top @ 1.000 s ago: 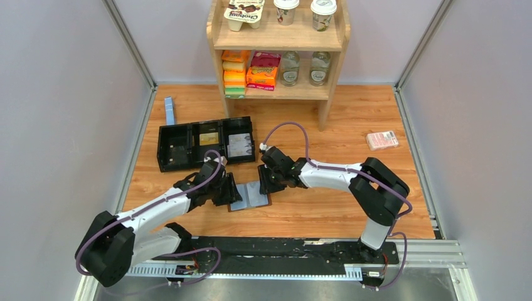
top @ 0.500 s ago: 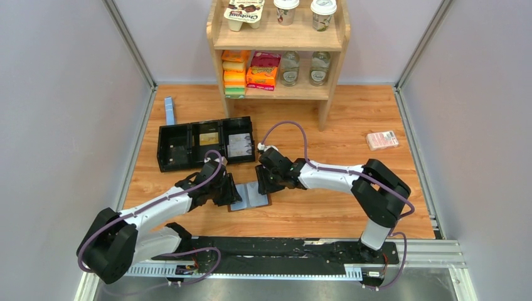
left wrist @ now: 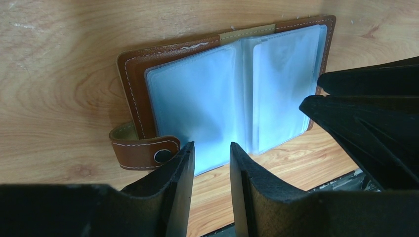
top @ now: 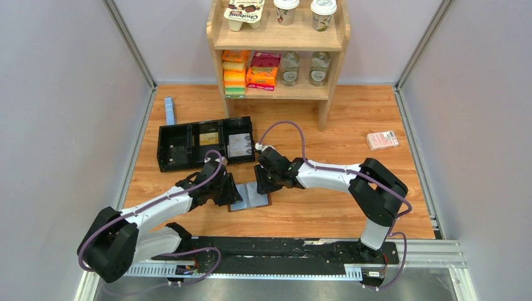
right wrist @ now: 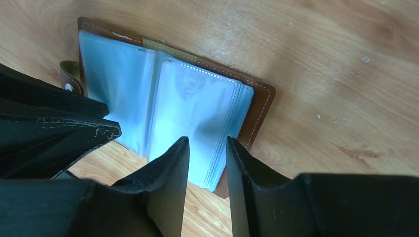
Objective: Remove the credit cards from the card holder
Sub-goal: Remove the credit card from the card holder.
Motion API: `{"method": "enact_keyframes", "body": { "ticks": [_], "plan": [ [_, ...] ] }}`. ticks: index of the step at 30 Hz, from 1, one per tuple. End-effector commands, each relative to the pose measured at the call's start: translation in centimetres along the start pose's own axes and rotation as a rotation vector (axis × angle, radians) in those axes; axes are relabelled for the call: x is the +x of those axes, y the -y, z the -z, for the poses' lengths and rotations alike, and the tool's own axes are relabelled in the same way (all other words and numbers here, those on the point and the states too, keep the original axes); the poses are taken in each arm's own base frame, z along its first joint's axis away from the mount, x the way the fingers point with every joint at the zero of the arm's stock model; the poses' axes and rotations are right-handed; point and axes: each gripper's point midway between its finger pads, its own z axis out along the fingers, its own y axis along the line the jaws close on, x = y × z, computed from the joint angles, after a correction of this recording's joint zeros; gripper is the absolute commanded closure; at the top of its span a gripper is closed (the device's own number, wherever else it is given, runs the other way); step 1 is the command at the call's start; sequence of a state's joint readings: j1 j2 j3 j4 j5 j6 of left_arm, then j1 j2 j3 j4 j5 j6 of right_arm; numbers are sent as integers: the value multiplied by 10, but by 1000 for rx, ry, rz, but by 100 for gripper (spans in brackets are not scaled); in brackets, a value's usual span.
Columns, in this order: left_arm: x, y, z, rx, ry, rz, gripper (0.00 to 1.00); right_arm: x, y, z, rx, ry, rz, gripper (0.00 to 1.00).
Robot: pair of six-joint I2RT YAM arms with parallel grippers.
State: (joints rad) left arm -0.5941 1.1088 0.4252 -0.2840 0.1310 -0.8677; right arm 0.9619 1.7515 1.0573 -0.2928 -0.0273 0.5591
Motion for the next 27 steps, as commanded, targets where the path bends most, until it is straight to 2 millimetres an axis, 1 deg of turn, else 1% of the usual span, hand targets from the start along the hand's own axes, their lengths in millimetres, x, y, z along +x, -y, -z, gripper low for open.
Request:
{"method": "enact_keyframes", "body": {
  "ticks": [1,4,7,14,19,24,27],
  "plan": [
    [6,-6,-4,-17,-19,8,60,-8,-19,-5,-72,11,25,64],
    [7,-7,-6,-20,-26,10,60,-4,-18,-9,-72,-9,25,64],
    [8,-5,-6,-12,-30,9,60,-5,-23,-6,-93,-7,25,64],
    [9,-4,-9,-8,-38,13,60,-10,-47,6,-218,11,57,64],
    [9,-3,-9,-1,-35,11,60,-11,-59,10,-283,4,68,63],
    [8,-1,-8,6,-27,14,60,-14,-64,15,-300,14,78,58],
    [7,-1,-6,12,-15,18,60,-16,-73,20,-339,21,91,55]
  ]
}}
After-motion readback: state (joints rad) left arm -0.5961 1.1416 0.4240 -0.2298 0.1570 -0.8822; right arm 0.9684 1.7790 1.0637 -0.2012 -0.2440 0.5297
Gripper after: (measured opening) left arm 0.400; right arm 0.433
